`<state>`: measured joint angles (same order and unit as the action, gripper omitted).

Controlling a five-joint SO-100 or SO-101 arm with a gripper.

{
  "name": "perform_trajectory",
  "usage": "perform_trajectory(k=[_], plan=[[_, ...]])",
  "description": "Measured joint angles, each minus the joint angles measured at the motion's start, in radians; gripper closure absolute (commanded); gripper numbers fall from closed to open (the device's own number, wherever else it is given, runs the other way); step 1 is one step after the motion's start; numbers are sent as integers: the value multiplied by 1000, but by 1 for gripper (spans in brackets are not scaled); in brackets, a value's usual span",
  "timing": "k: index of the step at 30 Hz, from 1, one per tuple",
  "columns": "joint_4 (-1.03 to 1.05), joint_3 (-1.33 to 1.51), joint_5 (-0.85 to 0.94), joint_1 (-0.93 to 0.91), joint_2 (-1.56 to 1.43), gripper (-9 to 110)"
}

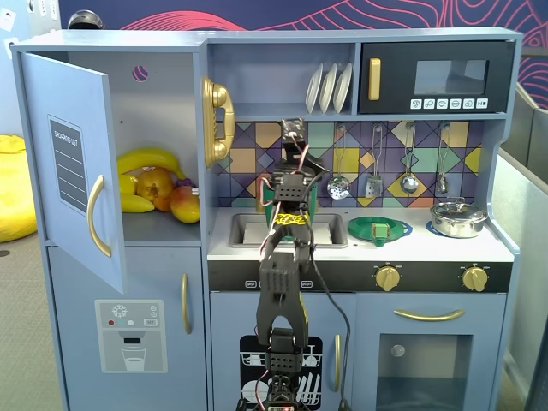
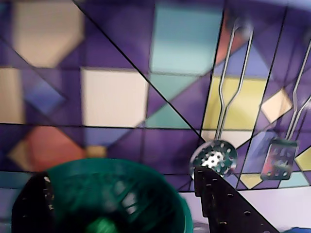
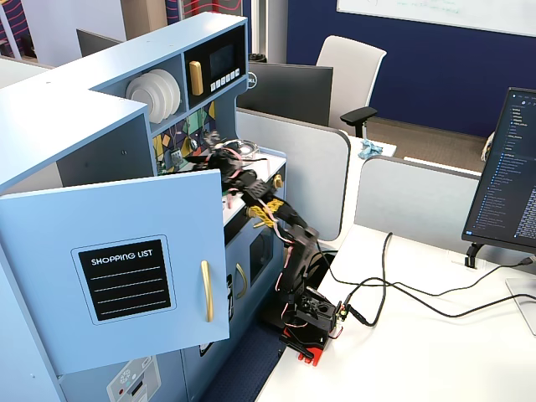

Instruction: Pick up the green pineapple from the left cabinet and place it in the green recipient

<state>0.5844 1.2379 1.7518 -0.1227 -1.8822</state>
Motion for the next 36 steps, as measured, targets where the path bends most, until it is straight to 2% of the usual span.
perform_trajectory(k=[11, 22, 28, 31, 36], plan=[[523, 744, -49, -44, -884, 79], [488, 1598, -184, -54, -1235, 84], [557, 1753, -202, -41, -1289, 90], [634, 1758, -229, -8, -1290, 101], [719, 1758, -285, 8, -1292, 101]])
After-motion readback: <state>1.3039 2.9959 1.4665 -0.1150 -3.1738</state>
